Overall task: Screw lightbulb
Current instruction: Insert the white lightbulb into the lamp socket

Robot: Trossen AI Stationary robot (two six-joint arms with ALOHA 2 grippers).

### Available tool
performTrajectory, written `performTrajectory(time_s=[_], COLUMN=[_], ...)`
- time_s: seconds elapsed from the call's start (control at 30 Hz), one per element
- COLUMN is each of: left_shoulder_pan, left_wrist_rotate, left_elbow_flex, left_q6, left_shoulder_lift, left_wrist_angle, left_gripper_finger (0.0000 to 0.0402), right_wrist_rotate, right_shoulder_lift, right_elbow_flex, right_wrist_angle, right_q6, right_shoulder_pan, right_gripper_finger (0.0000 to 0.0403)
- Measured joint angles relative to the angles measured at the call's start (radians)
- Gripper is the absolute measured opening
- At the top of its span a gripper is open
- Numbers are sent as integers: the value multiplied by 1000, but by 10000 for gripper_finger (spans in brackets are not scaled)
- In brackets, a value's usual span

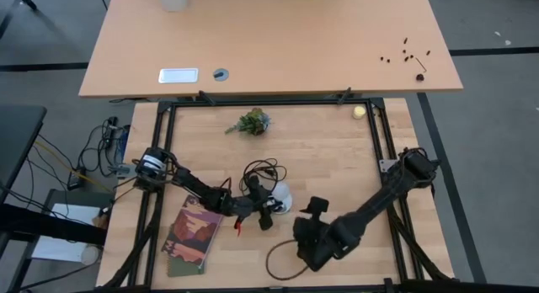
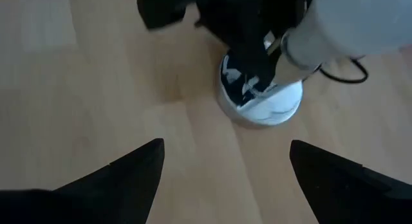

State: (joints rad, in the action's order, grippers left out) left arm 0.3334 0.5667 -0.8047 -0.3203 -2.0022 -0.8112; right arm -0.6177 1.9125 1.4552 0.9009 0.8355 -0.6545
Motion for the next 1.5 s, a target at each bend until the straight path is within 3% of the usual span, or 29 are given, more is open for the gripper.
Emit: performTrajectory(time_s=[0.17, 0.27, 0.43, 0.6, 1.1, 1.27, 1.5], left_shoulder_pan=[11, 17, 17, 21, 41, 42, 43], left_wrist_rotate=[-42, -79, -107, -116, -232, -235, -228], left_elbow_flex=[0, 0, 0, 0, 0, 0, 0], left_q6=[53, 80, 103, 100, 111, 110, 106], left_shoulder_lift=[0, 0, 0, 0, 0, 0, 0], left_wrist_angle=[1, -2, 0, -4, -9, -9, -8], left_gripper_finger=[188, 188, 188, 188, 188, 188, 188], right_wrist_rotate=[-47, -105, -195, -197, 7, 90, 72], right_shoulder_lift=[-5, -32, -83, -124, -135, -135, -152], right_elbow_flex=[-199, -322, -482, -571, -588, -588, -588], right_wrist_angle=[-154, -343, -711, -955, -1197, -1200, -1134], right_q6=[68, 73, -56, -232, -537, -540, -506], right_shoulder_pan=[-31, -39, -48, -39, 109, 144, 101], right_gripper_finger=[344, 344, 344, 344, 344, 344, 344])
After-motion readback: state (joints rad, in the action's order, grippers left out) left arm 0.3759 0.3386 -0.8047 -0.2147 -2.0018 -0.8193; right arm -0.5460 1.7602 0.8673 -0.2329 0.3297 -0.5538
